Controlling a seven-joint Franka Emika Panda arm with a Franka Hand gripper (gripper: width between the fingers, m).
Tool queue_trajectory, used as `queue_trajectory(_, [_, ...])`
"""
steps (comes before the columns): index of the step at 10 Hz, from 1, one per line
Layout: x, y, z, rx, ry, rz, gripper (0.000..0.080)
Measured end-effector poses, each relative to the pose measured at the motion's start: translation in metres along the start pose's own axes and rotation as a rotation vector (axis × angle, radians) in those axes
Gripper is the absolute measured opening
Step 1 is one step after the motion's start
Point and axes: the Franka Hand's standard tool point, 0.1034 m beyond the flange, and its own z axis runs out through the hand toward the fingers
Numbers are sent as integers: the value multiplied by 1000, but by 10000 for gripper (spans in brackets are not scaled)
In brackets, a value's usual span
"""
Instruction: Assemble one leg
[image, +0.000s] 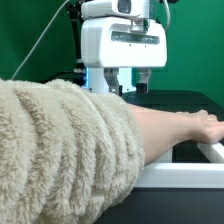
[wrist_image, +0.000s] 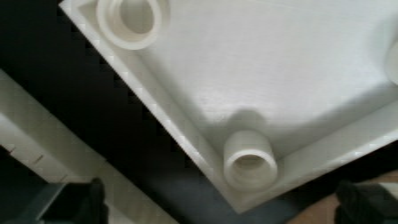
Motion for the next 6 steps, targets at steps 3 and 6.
queue_trajectory(3, [-1,0,1,-7,21,0,650])
queue_trajectory(6, [-1,0,1,-6,20,0,650])
